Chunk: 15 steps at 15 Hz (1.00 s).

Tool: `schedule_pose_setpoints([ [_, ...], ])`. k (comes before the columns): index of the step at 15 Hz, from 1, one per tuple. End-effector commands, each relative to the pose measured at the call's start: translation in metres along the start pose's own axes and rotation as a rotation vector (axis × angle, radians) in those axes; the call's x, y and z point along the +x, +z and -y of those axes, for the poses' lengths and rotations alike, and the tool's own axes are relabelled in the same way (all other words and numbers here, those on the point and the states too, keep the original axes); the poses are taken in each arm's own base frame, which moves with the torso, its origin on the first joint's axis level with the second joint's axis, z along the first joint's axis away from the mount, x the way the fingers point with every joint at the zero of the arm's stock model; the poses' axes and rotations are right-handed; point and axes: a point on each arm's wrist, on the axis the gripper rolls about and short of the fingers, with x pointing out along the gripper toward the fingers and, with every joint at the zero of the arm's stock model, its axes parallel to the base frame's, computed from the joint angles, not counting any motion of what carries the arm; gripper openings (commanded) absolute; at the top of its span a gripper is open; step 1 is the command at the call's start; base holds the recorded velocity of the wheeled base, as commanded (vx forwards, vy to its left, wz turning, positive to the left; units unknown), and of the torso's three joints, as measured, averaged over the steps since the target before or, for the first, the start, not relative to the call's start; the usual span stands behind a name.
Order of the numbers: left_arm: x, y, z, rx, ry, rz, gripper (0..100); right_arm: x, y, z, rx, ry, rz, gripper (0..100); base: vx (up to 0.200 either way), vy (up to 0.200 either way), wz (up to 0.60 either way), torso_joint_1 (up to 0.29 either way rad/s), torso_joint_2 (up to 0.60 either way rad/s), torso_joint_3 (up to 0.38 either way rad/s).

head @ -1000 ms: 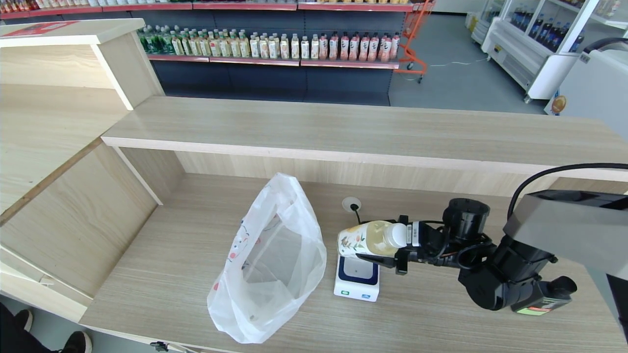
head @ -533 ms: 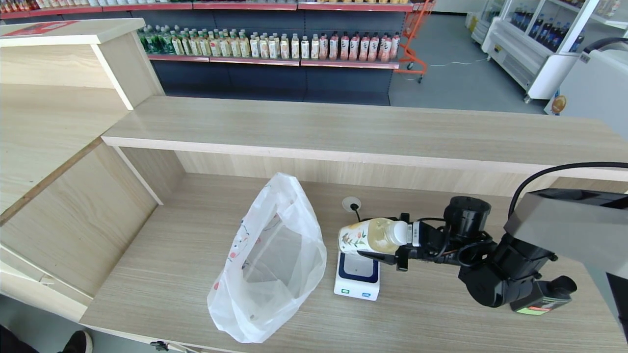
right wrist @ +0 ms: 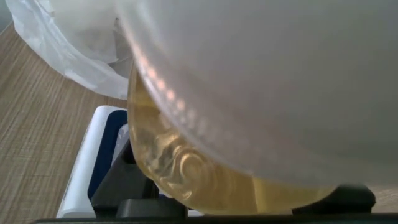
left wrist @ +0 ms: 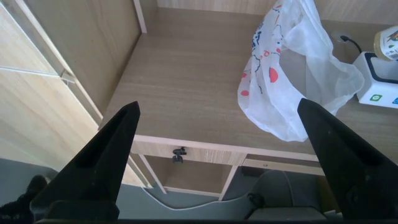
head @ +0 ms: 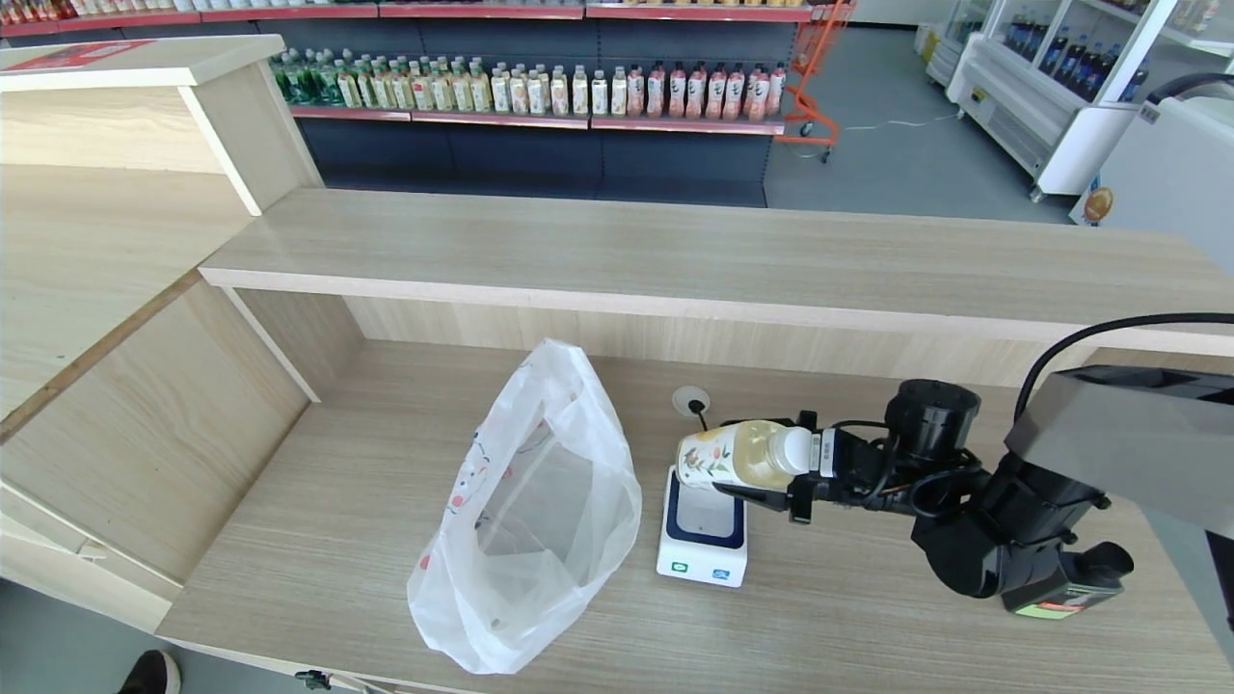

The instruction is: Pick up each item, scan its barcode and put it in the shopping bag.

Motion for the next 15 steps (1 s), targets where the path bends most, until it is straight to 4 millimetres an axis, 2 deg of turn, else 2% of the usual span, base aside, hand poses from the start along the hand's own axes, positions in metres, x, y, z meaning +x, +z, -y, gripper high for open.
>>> schedule_pose_setpoints([
  [1, 0.0, 0.0, 0.0, -0.001, 0.0, 0.001, 100, -0.002, 0.005, 0.003, -0.013, -0.005, 0.007, 0, 0.0, 0.0, 0.0, 0.0, 0.0, 0.0],
  [5, 0.0, 0.0, 0.0, -0.001, 0.0, 0.001, 100, -0.003, 0.009, 0.003, -0.013, -0.004, 0.009, 0, 0.0, 0.0, 0.0, 0.0, 0.0, 0.0],
  [7, 0.0, 0.0, 0.0, -0.001, 0.0, 0.001, 100, -0.007, 0.021, 0.007, -0.003, -0.01, 0.014, 0, 0.0, 0.0, 0.0, 0.0, 0.0, 0.0],
  [11, 0.0, 0.0, 0.0, -0.001, 0.0, 0.001, 100, -0.053, 0.094, 0.019, 0.287, -0.066, 0.009, 0, 0.0, 0.0, 0.0, 0.0, 0.0, 0.0],
  [13, 0.0, 0.0, 0.0, -0.001, 0.0, 0.001, 100, -0.072, 0.112, 0.021, 0.413, -0.102, -0.048, 0, 0.0, 0.0, 0.0, 0.0, 0.0, 0.0],
  [15, 0.0, 0.0, 0.0, -0.001, 0.0, 0.001, 100, -0.09, 0.116, 0.013, 0.476, -0.123, -0.106, 0, 0.0, 0.0, 0.0, 0.0, 0.0, 0.0],
])
